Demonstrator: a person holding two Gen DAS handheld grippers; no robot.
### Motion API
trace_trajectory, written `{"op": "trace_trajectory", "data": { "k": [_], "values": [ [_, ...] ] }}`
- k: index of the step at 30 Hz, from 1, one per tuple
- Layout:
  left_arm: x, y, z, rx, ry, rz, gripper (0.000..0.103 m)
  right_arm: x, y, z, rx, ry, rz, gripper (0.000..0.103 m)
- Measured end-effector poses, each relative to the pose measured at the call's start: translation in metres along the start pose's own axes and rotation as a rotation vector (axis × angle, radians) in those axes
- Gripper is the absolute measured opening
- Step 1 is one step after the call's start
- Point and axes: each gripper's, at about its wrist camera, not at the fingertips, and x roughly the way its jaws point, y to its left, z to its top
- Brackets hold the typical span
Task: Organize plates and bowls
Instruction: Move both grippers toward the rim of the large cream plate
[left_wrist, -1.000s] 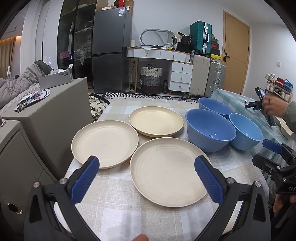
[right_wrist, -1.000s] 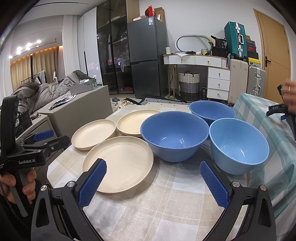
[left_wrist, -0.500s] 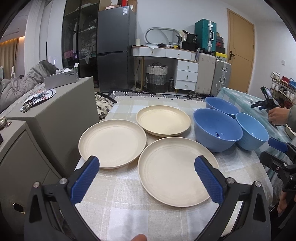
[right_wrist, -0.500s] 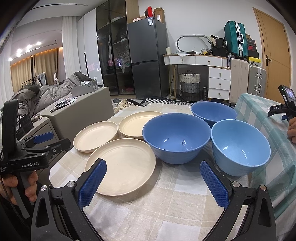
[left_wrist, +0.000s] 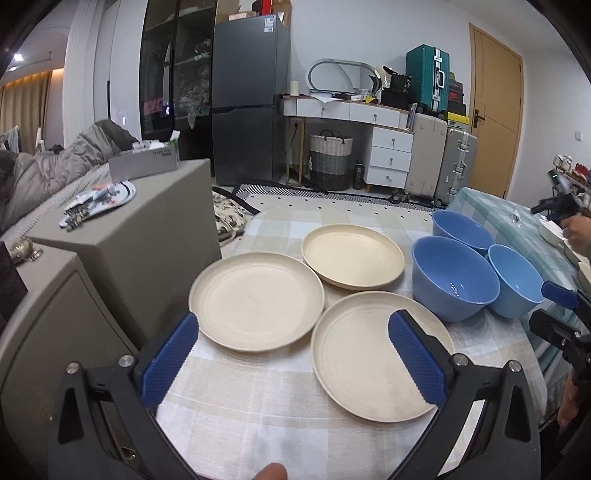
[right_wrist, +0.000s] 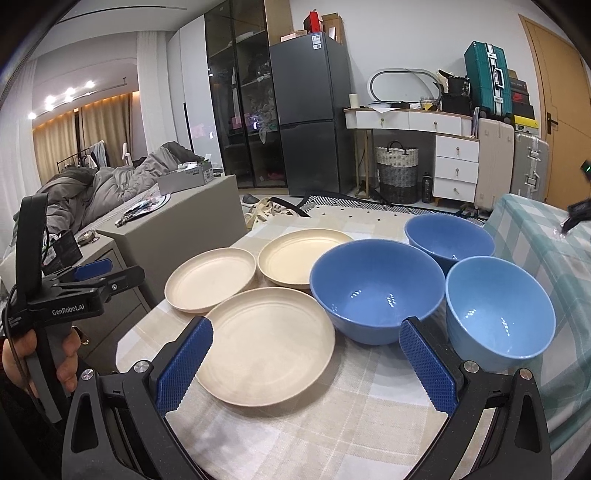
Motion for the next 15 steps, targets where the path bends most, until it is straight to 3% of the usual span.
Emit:
{"op": "trace_trajectory", "data": {
  "k": [15],
  "values": [
    [0.003,0.043,0.028,-0.05,0.003,0.039,0.103,0.021,0.028,0.051,-0.065,-0.014,0.051,0.103]
  ]
}}
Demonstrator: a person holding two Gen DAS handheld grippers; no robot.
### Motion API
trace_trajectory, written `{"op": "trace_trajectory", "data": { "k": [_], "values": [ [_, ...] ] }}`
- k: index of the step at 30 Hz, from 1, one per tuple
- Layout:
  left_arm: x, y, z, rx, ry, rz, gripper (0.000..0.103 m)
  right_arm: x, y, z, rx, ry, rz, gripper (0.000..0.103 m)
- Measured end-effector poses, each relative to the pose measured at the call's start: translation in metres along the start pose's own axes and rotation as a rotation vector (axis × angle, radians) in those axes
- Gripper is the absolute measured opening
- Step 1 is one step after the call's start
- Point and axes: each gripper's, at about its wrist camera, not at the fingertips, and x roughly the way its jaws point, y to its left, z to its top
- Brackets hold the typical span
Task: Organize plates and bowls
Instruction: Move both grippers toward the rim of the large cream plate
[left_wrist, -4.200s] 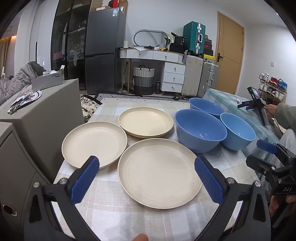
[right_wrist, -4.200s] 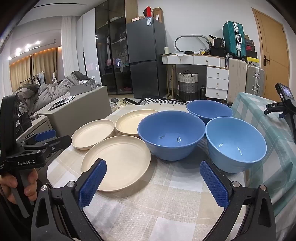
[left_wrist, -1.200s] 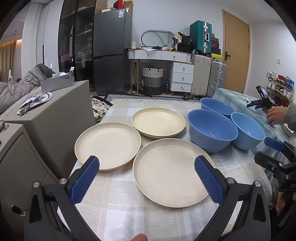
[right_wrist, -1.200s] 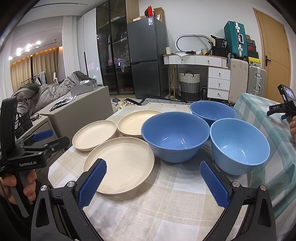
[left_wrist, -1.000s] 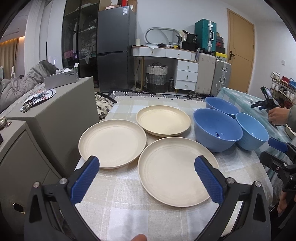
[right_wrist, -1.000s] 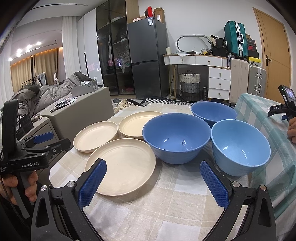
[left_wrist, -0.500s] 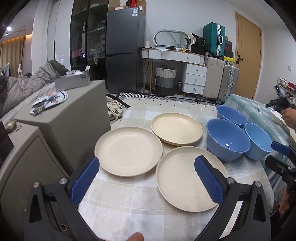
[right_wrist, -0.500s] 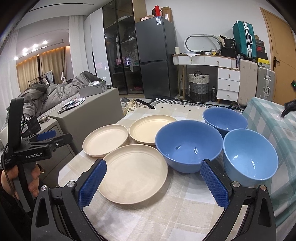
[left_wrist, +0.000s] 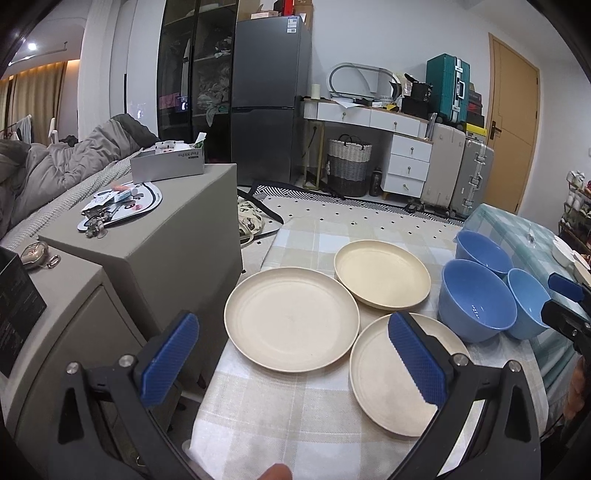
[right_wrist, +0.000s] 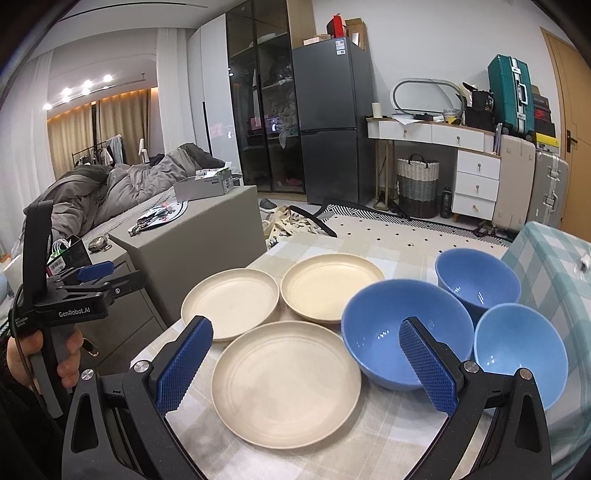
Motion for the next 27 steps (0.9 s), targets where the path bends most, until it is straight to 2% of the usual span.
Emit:
{"op": "trace_trajectory", "data": {
  "k": [10,14,21,27],
  "values": [
    [0.012,0.021,0.019,-0.007,-0.026,0.022,0.103,0.031,0.015,0.028,-0.033,0.018,0.028,0.103],
    [0.023,0.028,0.026,-0.019,-0.017,0.054,0.103,0.047,0.022,0.038,-0.037,0.032,0.047,0.103],
    [0.036,0.035,0.033,-0.01,-0.018,0.029,0.103,0.077,0.031,0.053,-0.032,0.048,0.064,0.103],
    [0.047,0.037,0.038,0.012,-0.007,0.041,0.103,0.101,0.041,0.057,-0.042,0.07,0.076,0.103]
  ]
}}
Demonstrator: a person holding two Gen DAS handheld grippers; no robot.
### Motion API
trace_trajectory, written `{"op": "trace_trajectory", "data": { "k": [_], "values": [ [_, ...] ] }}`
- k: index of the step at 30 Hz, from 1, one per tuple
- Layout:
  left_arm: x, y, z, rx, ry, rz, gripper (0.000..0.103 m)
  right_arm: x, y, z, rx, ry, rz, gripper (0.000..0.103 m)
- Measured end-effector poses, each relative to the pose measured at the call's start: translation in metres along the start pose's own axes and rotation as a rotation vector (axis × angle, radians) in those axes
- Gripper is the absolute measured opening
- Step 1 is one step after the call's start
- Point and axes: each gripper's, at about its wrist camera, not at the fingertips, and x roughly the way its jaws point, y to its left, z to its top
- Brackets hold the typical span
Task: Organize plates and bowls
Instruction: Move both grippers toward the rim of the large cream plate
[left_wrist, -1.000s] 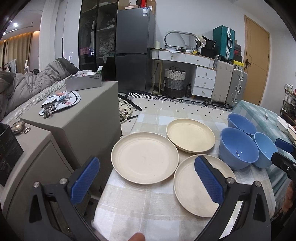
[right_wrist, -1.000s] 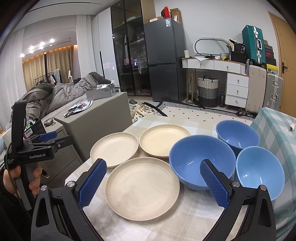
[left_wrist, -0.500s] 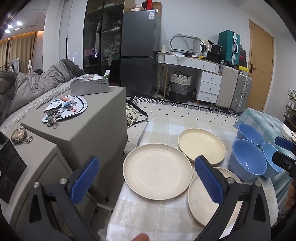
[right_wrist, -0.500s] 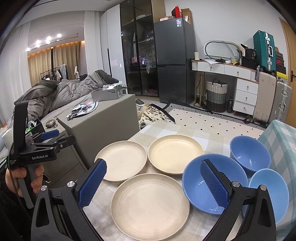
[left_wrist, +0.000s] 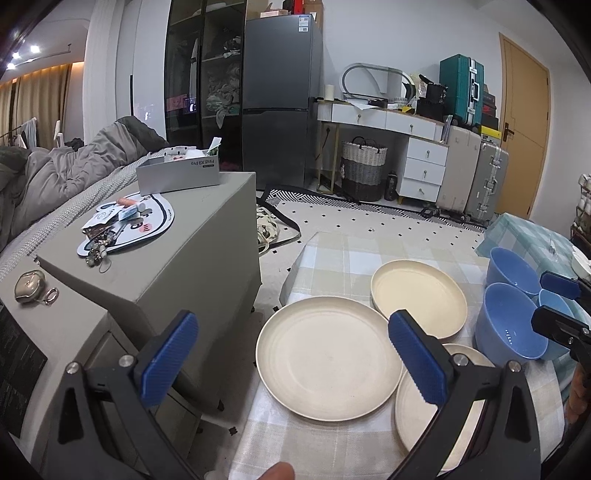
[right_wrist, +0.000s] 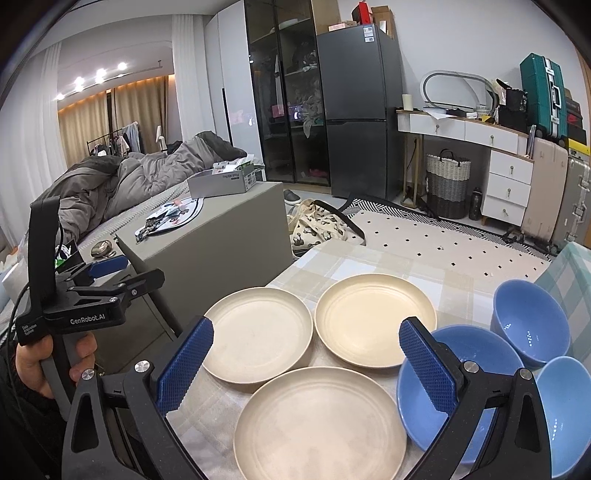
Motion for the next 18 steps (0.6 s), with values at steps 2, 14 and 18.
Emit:
{"op": "trace_trajectory", "data": {
  "k": [2,14,18],
  "values": [
    [0.006,0.001,0.001,0.01,0.007,0.013,0.103,0.008,0.002,0.0,-0.002,0.011,0.004,0.103],
    [0.042,0.008,0.0,0.027,0.072,0.015,0.103,0.053,0.0,0.004,0.009,0.072,0.017,0.103],
    [0.053,0.013,-0.002,0.022,0.101,0.017,0.103,0.069,0.001,0.005,0.007,0.091,0.01,0.103]
  ]
}}
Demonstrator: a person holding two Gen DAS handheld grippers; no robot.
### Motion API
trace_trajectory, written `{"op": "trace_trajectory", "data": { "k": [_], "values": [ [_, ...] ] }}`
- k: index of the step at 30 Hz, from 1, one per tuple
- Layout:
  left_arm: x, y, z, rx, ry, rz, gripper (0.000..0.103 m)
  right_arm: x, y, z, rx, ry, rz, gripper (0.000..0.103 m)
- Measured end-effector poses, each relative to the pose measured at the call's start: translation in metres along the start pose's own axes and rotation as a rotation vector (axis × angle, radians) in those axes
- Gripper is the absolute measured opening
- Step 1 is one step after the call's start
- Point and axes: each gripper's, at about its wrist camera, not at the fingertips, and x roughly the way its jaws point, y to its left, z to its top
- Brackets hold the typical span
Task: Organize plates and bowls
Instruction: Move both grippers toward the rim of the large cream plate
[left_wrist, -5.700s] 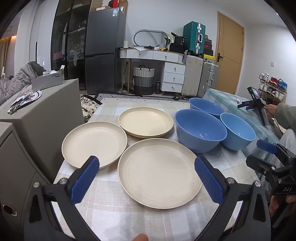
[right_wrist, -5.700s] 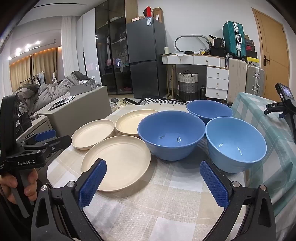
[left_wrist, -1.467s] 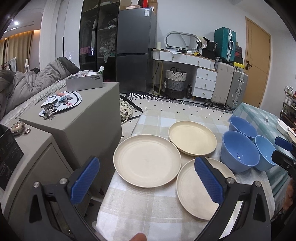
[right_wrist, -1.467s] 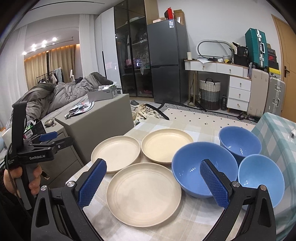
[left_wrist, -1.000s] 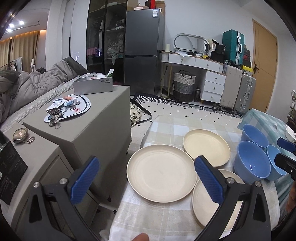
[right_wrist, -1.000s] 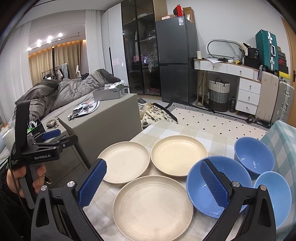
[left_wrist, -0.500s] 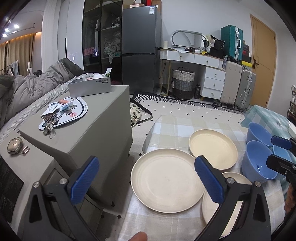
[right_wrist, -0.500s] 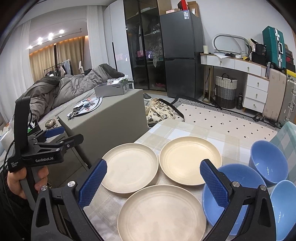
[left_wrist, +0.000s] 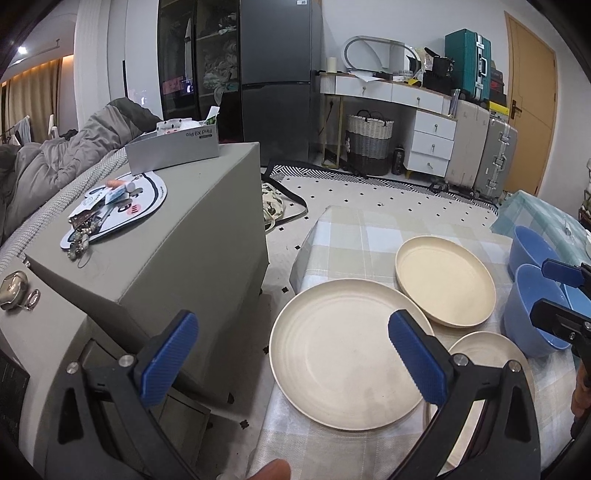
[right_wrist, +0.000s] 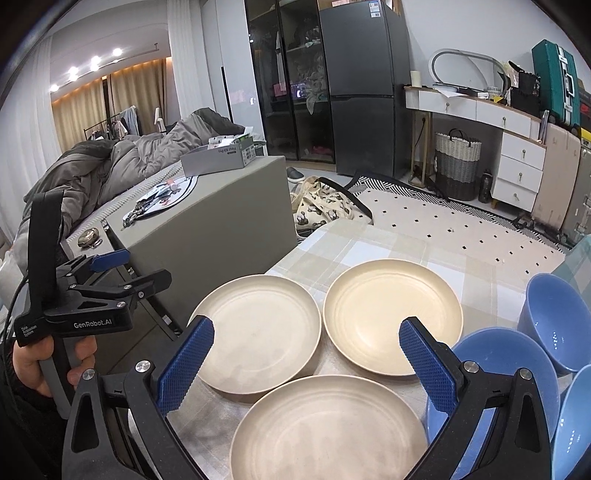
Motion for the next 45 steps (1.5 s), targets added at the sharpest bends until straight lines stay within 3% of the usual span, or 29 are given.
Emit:
{"op": "trace_trajectory", "data": {
  "k": [3,8,17,21,29,36,45],
  "values": [
    [0.007,0.004,-0.001,-0.016,0.019,-0.035,0.103,0.012,-0.001,0.002,0.004,0.02,0.0,0.103],
    [0.023,0.006,-0.008,-0.006,0.075,-0.037,0.103,0.031,-0.003,0.001,0.017,0.054,-0.005,0.1],
    [0.039,0.006,-0.014,0.001,0.107,-0.064,0.101,0.064,-0.006,-0.008,0.044,0.127,0.008,0.095],
    [0.046,0.002,-0.017,0.022,0.128,-0.066,0.101,0.079,-0.009,-0.015,0.063,0.168,0.019,0.085],
    [0.059,0.011,-0.018,-0.008,0.155,-0.061,0.101,0.1,-0.014,-0.024,0.097,0.216,0.039,0.08],
    [0.076,0.01,-0.028,0.014,0.217,-0.05,0.09,0.118,-0.013,-0.03,0.119,0.263,0.069,0.071],
    [0.09,0.022,-0.038,-0.029,0.276,-0.045,0.085,0.14,-0.002,-0.035,0.126,0.312,0.062,0.062]
  ]
}}
